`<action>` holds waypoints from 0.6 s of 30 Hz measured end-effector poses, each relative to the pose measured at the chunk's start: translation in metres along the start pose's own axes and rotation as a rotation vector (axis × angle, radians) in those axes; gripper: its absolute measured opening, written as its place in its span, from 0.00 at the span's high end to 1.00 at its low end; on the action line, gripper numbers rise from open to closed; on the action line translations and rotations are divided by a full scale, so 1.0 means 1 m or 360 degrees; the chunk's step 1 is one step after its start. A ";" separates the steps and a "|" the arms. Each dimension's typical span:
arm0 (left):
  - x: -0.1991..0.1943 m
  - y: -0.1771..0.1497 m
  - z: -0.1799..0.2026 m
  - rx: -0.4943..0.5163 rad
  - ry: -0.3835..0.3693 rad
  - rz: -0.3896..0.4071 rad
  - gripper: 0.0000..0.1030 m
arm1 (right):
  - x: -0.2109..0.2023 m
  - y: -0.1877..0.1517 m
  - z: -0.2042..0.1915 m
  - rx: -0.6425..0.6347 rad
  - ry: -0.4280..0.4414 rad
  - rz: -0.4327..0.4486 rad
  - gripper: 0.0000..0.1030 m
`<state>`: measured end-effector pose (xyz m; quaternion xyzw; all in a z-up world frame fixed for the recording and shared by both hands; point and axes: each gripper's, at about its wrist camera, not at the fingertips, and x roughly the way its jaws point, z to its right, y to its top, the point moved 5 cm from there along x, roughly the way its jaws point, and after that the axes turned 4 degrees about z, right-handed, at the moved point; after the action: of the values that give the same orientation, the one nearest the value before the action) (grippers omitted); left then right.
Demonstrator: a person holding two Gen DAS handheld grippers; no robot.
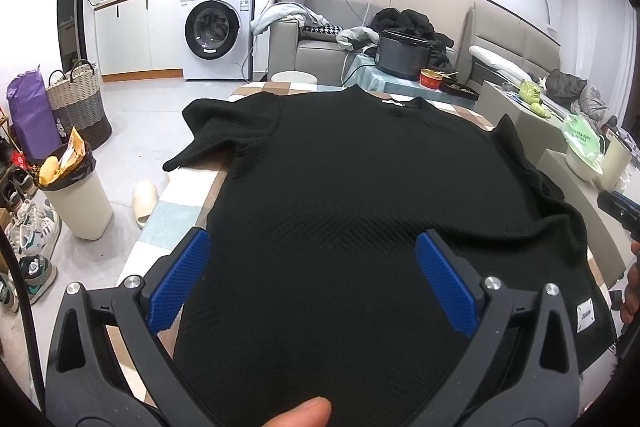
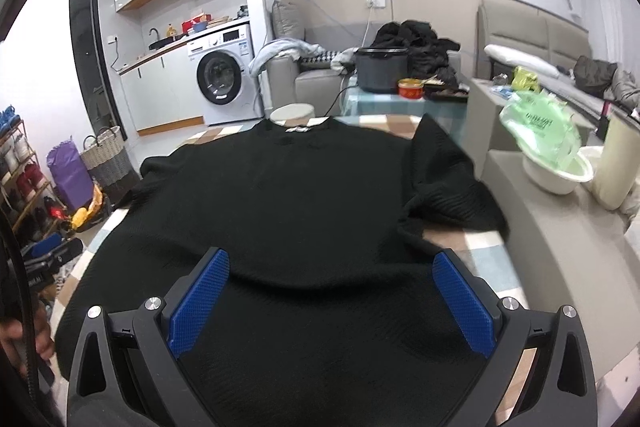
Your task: Fold small clothes
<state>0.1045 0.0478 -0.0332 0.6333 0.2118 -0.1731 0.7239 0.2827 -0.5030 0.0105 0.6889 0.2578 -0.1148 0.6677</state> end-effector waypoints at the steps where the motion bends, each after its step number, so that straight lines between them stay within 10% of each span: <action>1: 0.003 0.002 -0.001 -0.0001 -0.0006 0.0001 0.01 | 0.000 0.001 0.002 0.0003 -0.0012 0.0001 0.00; 18: 0.056 0.046 0.013 0.0035 -0.0041 -0.0044 0.01 | 0.037 0.019 0.050 0.0260 -0.0057 -0.0150 0.04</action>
<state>0.1774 0.0420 -0.0224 0.6360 0.2092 -0.1935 0.7172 0.3326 -0.5441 0.0043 0.7259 0.2678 -0.1791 0.6077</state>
